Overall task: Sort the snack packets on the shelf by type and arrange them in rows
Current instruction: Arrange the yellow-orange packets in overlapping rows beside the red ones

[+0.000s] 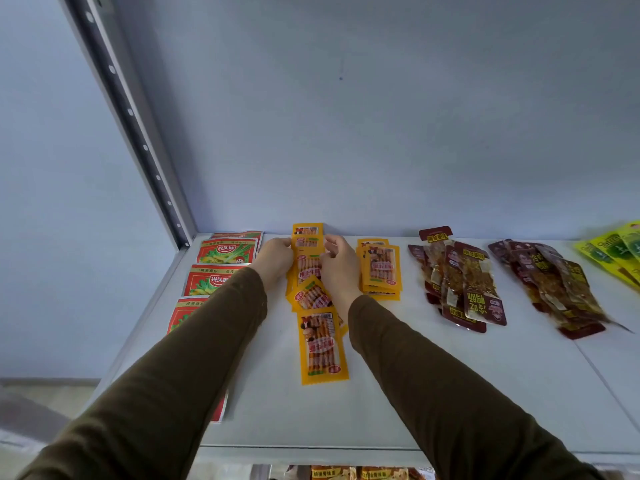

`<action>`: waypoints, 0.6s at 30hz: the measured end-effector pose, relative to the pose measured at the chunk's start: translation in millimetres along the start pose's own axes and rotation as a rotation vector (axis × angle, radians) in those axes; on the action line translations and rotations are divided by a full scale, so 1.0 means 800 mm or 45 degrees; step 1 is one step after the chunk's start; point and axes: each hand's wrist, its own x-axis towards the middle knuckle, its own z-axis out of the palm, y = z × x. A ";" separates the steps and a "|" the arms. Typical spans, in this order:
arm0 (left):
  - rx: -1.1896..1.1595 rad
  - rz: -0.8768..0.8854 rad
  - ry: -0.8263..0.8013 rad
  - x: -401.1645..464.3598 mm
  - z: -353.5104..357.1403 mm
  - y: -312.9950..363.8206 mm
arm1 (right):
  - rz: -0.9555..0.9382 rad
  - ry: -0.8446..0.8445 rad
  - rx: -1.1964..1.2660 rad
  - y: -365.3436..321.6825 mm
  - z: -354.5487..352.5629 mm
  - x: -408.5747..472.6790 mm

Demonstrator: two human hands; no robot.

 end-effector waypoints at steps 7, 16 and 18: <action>-0.635 -0.214 0.044 -0.018 0.008 -0.005 | 0.260 -0.093 0.370 -0.004 -0.002 0.000; -1.021 -0.356 -0.016 -0.039 0.008 0.000 | 0.391 -0.139 0.669 -0.012 0.005 -0.025; -1.005 -0.326 -0.007 -0.044 0.007 0.003 | 0.374 -0.117 0.641 -0.013 0.002 -0.026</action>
